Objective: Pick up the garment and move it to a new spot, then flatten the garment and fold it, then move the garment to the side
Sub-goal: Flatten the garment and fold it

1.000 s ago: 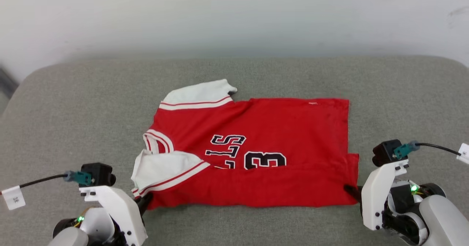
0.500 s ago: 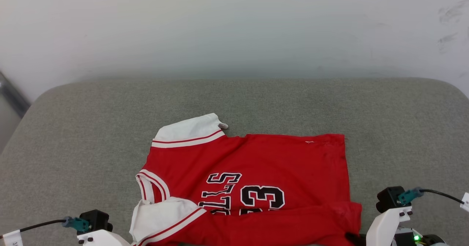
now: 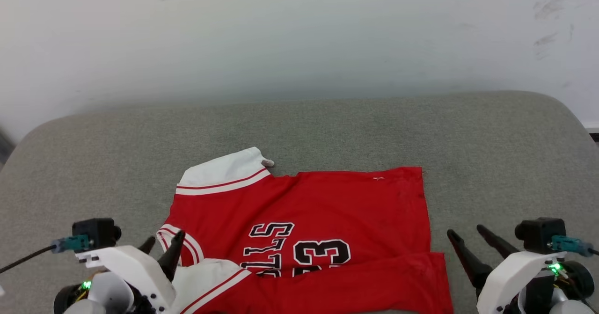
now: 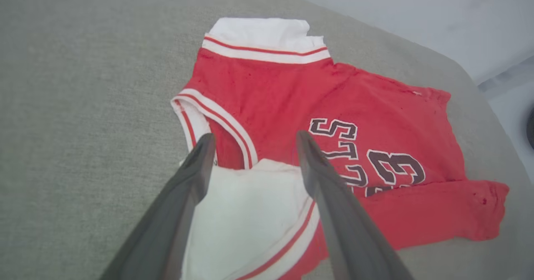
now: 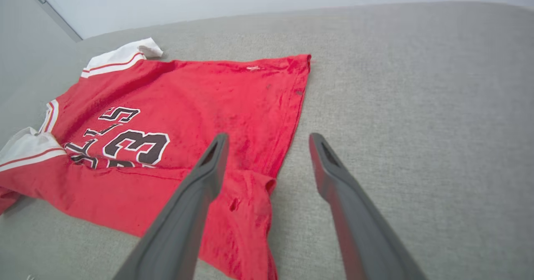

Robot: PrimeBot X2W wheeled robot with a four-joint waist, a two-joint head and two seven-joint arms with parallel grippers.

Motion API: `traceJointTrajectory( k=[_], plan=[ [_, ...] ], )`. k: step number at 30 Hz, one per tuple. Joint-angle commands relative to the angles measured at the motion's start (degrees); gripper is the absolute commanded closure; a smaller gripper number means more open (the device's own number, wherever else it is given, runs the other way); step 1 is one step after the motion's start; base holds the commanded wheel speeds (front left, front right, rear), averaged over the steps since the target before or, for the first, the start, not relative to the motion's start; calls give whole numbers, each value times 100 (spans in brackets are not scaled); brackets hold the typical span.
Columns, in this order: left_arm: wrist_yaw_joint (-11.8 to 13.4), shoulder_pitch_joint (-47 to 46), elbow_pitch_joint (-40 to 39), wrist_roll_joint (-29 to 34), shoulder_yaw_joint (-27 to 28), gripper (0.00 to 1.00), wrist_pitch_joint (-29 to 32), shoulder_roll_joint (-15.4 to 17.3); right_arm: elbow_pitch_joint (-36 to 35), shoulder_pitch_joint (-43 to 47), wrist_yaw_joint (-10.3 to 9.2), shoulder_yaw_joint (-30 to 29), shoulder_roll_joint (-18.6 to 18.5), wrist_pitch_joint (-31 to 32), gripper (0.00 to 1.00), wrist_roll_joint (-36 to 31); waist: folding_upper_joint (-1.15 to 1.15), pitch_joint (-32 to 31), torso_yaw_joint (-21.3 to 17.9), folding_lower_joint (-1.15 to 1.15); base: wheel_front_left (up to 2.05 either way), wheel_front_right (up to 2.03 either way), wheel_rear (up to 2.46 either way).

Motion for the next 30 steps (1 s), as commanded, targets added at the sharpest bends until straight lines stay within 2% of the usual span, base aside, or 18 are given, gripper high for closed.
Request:
traceJointTrajectory(
  k=[1, 7, 10, 14, 21, 26, 30],
  plan=[
    [31, -87, -17, 45, 31, 0, -62, -12, -29, -76, -4, -29, 33, -50, 0, -32, 0, 10, -42, 0, 0, 0, 0],
    [180, -693, -161, 510, 173, 0, -578, -7, -415, -160, -4, -447, 302, -605, 0, -632, 0, 302, -264, 0, 0, 0, 0],
    [214, -1195, -245, 656, 206, 0, -525, 47, -793, -342, -4, -598, 449, -713, 0, -865, 0, 770, -372, 0, 0, 0, 0],
    [81, -1967, -85, 753, 200, 0, -270, 168, -1190, -577, -4, -636, 636, -804, 0, -1031, 0, 1370, -567, 0, 0, 0, 0],
    [-413, -3346, 602, 608, 38, 0, 768, 416, -1510, -850, -4, -684, 837, -905, 0, -1151, 0, 2089, -841, 0, 0, 0, 0],
    [-710, -4170, 1154, 492, -279, 0, 2041, 663, -1511, -947, -4, -675, 916, -936, 0, -1181, 0, 2423, -1013, 0, 0, 0, 0],
    [-820, -4599, 1453, 459, -564, 0, 3056, 843, -1492, -1024, -4, -619, 955, -1006, 0, -1162, 0, 2605, -1134, 0, 0, 0, 0]
  ],
)
